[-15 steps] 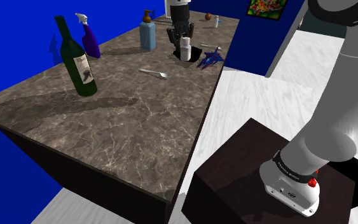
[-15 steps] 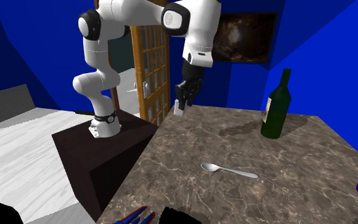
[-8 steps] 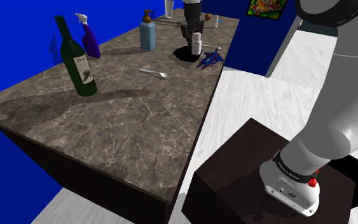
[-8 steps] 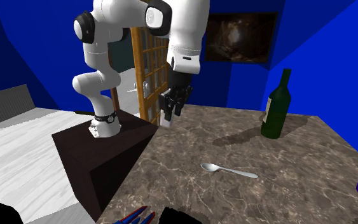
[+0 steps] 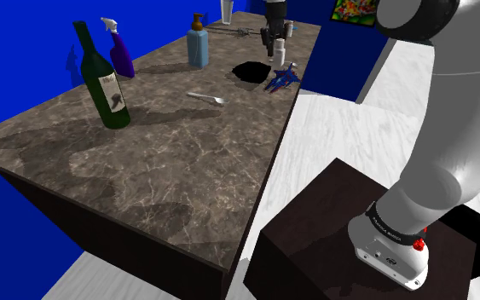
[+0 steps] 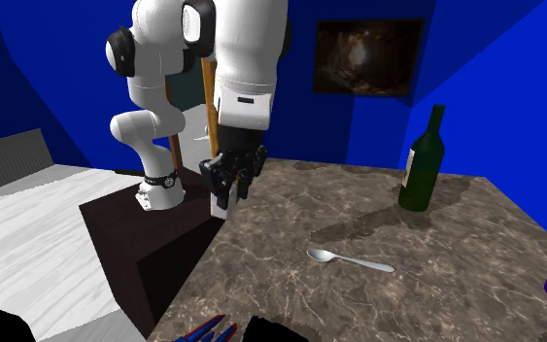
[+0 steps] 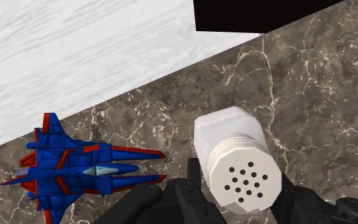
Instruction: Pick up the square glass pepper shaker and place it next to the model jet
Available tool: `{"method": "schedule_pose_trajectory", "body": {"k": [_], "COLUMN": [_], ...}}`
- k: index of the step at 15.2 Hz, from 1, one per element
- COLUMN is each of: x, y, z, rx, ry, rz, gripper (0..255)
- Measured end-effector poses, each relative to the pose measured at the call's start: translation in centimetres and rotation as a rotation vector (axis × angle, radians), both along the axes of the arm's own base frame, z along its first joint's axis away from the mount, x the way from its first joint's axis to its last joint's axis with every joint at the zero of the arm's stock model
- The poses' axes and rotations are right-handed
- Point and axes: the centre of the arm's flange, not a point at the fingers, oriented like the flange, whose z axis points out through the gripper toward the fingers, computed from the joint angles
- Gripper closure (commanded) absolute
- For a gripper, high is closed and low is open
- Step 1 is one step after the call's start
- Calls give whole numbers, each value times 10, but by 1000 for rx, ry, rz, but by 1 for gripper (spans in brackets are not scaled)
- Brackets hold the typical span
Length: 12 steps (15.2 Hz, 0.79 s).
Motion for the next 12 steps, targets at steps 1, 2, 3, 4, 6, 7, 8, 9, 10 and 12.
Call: {"method": "schedule_pose_trajectory", "body": {"k": [1, 2, 3, 4, 6, 7, 8, 9, 10, 12], "x": [3, 4, 5, 5, 4, 5, 5, 6, 5, 6], "y": [-10, -16, -20, -22, -22, -23, -23, -23, -22, -22], "z": [0, -2, -5, -9, -20, -25, -31, -36, -41, -52], "rx": [0, 0, 0, 0, 0, 0, 0, 0, 0, 0], "ry": [0, 0, 0, 1, 1, 1, 1, 0, 1, 1], "rz": [0, 0, 0, 1, 1, 1, 1, 1, 1, 1], "gripper": [255, 255, 255, 255, 255, 255, 255, 255, 255, 255]}}
